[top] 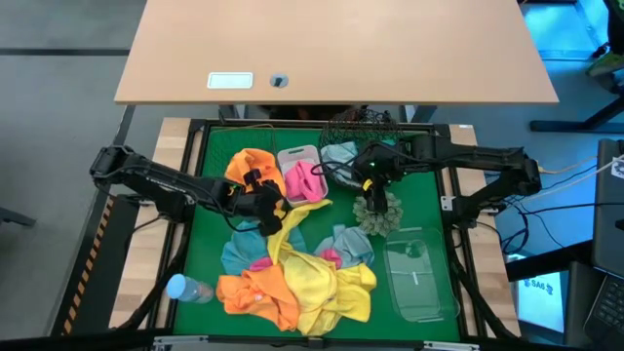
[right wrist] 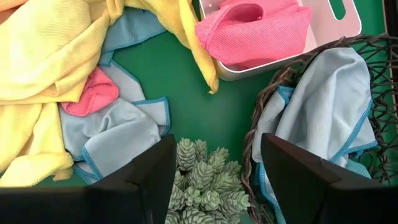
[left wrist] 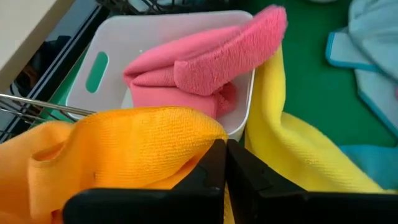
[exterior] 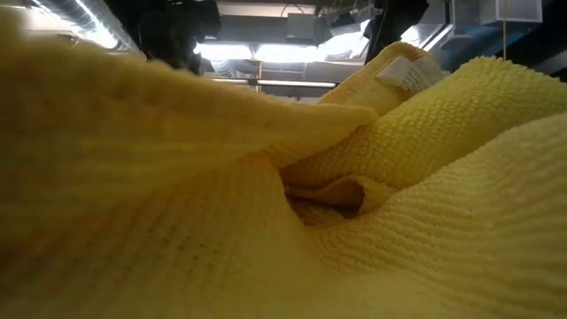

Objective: Sort microfiber towel by color & place in baskets
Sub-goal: Put the orange microfiber towel into the gold wire basket

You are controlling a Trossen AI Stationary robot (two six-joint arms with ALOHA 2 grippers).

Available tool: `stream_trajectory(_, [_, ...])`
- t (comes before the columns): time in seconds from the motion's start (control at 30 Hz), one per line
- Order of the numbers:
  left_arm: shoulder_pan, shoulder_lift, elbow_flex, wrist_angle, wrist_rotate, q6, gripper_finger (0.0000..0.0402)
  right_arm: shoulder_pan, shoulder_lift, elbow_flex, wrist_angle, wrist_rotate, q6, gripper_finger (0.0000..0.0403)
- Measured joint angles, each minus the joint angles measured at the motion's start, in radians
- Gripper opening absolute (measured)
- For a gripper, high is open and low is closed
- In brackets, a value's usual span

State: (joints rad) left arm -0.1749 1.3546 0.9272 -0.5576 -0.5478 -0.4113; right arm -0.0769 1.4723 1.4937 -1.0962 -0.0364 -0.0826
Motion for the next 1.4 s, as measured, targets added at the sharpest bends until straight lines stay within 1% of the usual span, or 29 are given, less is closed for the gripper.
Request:
stream_trajectory(0.13, [0.0, -0.04, 0.019, -0.011, -0.005, -0.002, 0.0001, 0.0, 0.0, 0.0, 0.0, 0.0, 0.0, 0.0232])
stream_trajectory(0.33, [0.014, -0.146, 0.039, -0.03, -0.011, -0.001, 0.0001, 0.0, 0.0, 0.0, 0.0, 0.0, 0.005, 0.0232])
stream_trajectory(0.43, [0.032, -0.203, 0.039, -0.109, -0.014, -0.017, 0.0, 0.0, 0.0, 0.0, -0.001, -0.001, 0.005, 0.0232])
stream_trajectory(0.6, [0.088, -0.278, 0.039, -0.307, -0.054, -0.113, 0.0, 0.001, 0.0, 0.0, -0.001, -0.025, 0.008, 0.0232])
stream_trajectory(0.77, [0.146, -0.285, 0.039, -0.493, -0.06, -0.189, 0.0, 0.001, 0.0, 0.0, 0.016, -0.027, 0.009, 0.0232])
stream_trajectory(0.93, [0.178, -0.276, 0.011, -0.508, -0.06, -0.182, 0.0, 0.001, 0.0, 0.0, 0.071, -0.041, 0.057, 0.0232])
stream_trajectory(1.03, [0.194, -0.273, -0.007, -0.511, -0.059, -0.181, 0.0, 0.001, 0.0, 0.0, 0.084, -0.094, 0.06, 0.0232])
stream_trajectory(1.13, [0.204, -0.274, -0.01, -0.508, -0.034, -0.181, 0.0002, 0.001, 0.0, 0.0, 0.084, -0.149, 0.06, 0.0232])
stream_trajectory(1.23, [0.21, -0.273, -0.011, -0.507, -0.017, -0.181, 0.0022, 0.013, 0.0, 0.0, 0.085, -0.172, 0.06, 0.0232])
stream_trajectory(1.4, [0.209, -0.273, -0.011, -0.503, -0.012, -0.181, 0.0081, 0.052, 0.001, 0.0, 0.085, -0.165, 0.06, 0.0232])
